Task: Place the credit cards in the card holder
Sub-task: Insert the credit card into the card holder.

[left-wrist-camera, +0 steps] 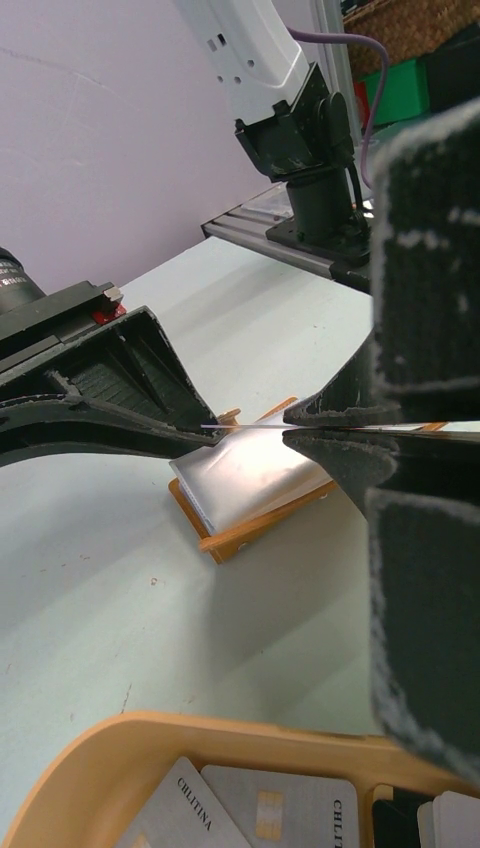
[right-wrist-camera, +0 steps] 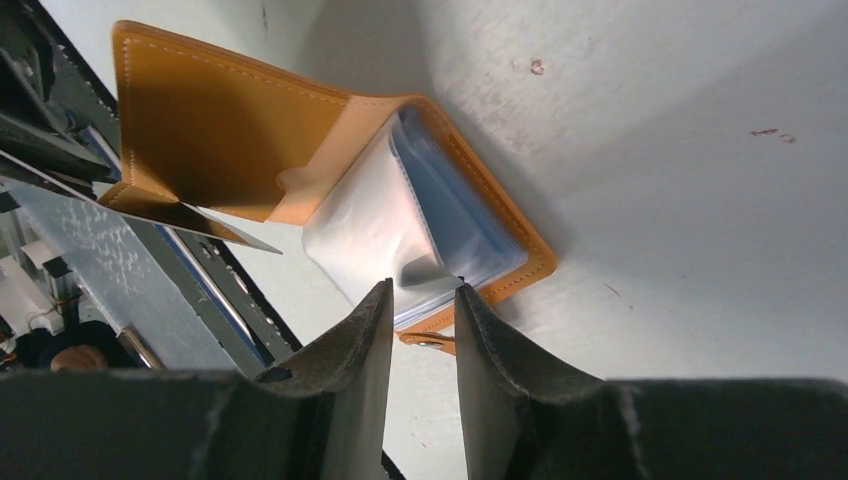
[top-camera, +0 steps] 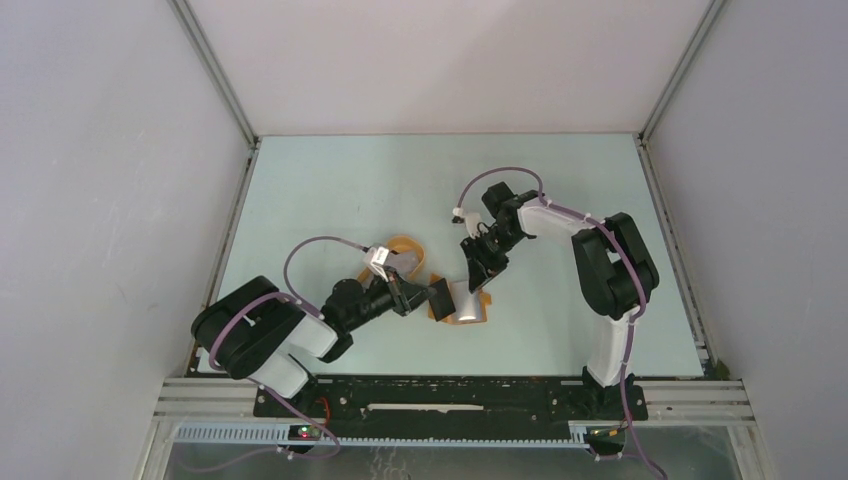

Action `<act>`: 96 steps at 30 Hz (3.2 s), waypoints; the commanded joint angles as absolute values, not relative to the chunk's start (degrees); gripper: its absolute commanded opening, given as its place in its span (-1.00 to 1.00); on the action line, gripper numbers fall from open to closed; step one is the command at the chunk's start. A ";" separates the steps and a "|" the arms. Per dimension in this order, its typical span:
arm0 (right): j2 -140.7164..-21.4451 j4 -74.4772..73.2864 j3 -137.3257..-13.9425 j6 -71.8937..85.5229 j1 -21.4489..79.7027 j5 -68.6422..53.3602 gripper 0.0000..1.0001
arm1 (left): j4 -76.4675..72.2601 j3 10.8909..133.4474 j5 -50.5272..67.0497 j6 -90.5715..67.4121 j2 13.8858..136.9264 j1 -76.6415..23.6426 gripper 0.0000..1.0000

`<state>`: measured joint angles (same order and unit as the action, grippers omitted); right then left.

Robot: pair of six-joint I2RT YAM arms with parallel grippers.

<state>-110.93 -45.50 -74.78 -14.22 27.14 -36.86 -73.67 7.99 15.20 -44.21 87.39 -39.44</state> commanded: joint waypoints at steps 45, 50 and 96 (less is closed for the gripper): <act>-119.67 -39.91 -77.86 -5.24 30.02 -67.61 -0.17 | -40.12 4.89 16.71 -38.08 47.09 -36.55 -1.00; -120.15 -37.95 -78.31 -2.99 31.13 -65.92 -0.18 | -32.64 6.24 16.57 -36.84 40.04 -36.63 -1.00; -119.91 -36.57 -81.26 -2.90 31.47 -44.87 -0.82 | -61.68 14.00 19.83 -43.34 82.64 -35.89 -1.00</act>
